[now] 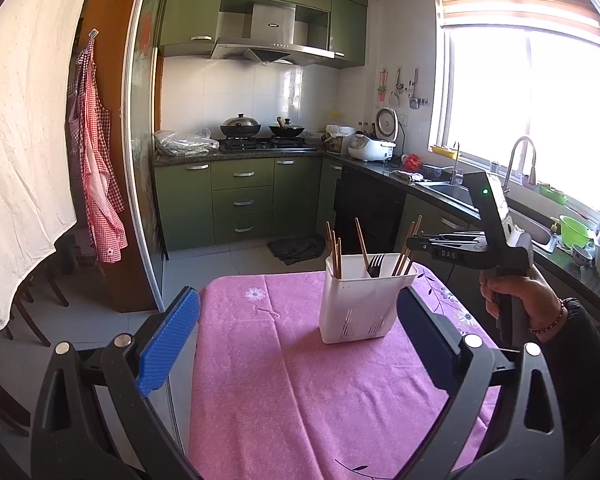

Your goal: Organize utensils

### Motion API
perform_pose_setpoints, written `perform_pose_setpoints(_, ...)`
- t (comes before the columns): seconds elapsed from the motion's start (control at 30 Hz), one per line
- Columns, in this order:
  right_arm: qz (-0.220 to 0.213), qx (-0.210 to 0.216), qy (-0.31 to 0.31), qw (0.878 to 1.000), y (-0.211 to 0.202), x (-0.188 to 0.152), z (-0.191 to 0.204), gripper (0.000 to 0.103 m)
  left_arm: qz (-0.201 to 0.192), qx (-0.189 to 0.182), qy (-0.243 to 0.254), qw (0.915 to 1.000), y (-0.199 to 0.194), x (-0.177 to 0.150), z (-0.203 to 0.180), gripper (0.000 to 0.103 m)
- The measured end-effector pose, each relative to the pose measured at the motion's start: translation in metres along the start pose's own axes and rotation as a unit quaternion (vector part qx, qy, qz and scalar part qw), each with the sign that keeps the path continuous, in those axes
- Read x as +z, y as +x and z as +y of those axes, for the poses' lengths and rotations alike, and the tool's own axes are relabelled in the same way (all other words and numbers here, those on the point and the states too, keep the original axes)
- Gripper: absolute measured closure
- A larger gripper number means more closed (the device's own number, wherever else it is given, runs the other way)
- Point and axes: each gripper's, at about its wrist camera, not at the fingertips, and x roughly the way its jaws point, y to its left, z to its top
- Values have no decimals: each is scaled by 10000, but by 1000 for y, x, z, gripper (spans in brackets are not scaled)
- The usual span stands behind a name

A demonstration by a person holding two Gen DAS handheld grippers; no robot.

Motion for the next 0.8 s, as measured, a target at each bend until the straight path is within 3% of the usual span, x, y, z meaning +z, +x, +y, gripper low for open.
perform_pose_setpoints(0.07,-189,32,80,9998,-16,1,2,72,-40,-19,15,10000,-6,0,0,9)
perform_pose_setpoints(0.2,-563,29,90,9984,-72,-6,9,67,-104,-131,-18,9999,-16,-5,-2,9)
perform_pose_setpoints(0.27,-687,-4,57,9976,-101,-17,14,58,-97,-203,-14,9997,-19,-9,-6,9)
perform_pose_setpoints(0.4,-757,-12,109,9971,-141,-54,14,57,-18,-328,-13,9995,-17,-19,-13,9)
perform_pose_setpoints(0.53,-701,58,287,9971,-154,-85,3,56,152,-329,17,9993,-7,-21,-20,9)
perform_pose_setpoints(0.8,-1006,115,358,9942,-172,-116,-17,50,140,-4,105,9998,3,-13,-36,9)
